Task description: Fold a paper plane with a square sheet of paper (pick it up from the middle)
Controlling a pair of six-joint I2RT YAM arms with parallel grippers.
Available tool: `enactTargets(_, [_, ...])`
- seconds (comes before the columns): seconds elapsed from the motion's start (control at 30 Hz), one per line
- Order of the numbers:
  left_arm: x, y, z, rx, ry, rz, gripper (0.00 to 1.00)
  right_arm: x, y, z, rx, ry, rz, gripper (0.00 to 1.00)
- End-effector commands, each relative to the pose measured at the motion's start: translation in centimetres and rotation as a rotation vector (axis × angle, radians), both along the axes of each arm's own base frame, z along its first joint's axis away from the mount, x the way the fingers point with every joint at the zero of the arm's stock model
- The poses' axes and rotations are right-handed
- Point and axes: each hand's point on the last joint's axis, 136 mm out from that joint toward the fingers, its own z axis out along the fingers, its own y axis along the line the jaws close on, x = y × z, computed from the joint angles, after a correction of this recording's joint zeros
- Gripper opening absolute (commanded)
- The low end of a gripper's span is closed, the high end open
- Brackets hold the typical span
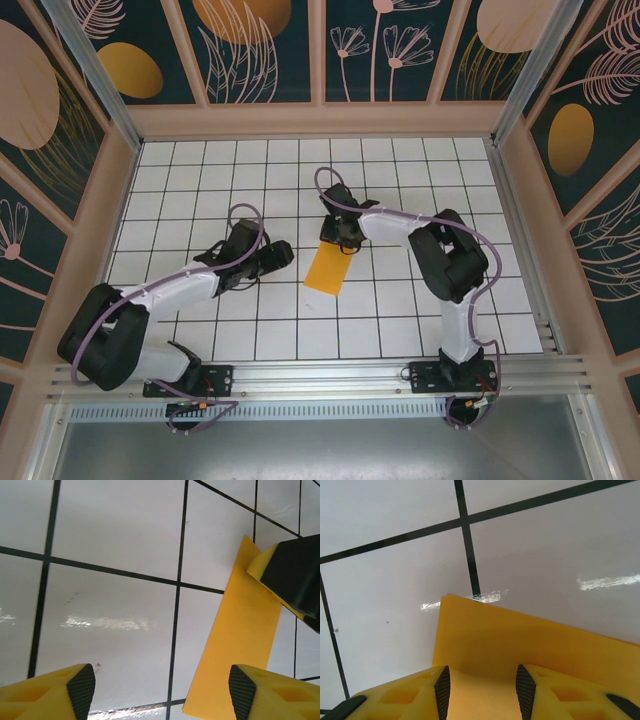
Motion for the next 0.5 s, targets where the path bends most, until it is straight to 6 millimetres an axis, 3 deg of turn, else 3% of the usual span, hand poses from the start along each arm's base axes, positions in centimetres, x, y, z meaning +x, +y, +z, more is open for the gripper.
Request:
enactTargets(0.0, [-0.2, 0.4, 0.8, -0.031, -0.027, 0.000, 0.77, -1.1, 0.1, -2.9, -0.078, 0.055, 0.114, 0.42])
enactTargets(0.13, [-0.7, 0.8, 0.7, -0.058, -0.025, 0.013, 0.83, -0.5, 1.1, -3.3, -0.105, 0.013, 0.314, 0.41])
enactTargets(0.23, [-1.1, 0.5, 0.4, -0.089, -0.014, 0.008, 0.86, 0.5, 2.1, -2.4, -0.067, -0.038, 0.434, 0.41])
enactTargets(0.33, [-1.2, 0.2, 0.1, -0.122, -0.007, 0.008, 0.88, 1.6, 3.0, -0.7, -0.020, -0.085, 0.505, 0.41])
enactTargets(0.47, [-1.0, -0.6, 0.7, -0.176, -0.013, 0.002, 0.90, 2.8, 3.4, 3.3, 0.022, -0.147, 0.479, 0.42])
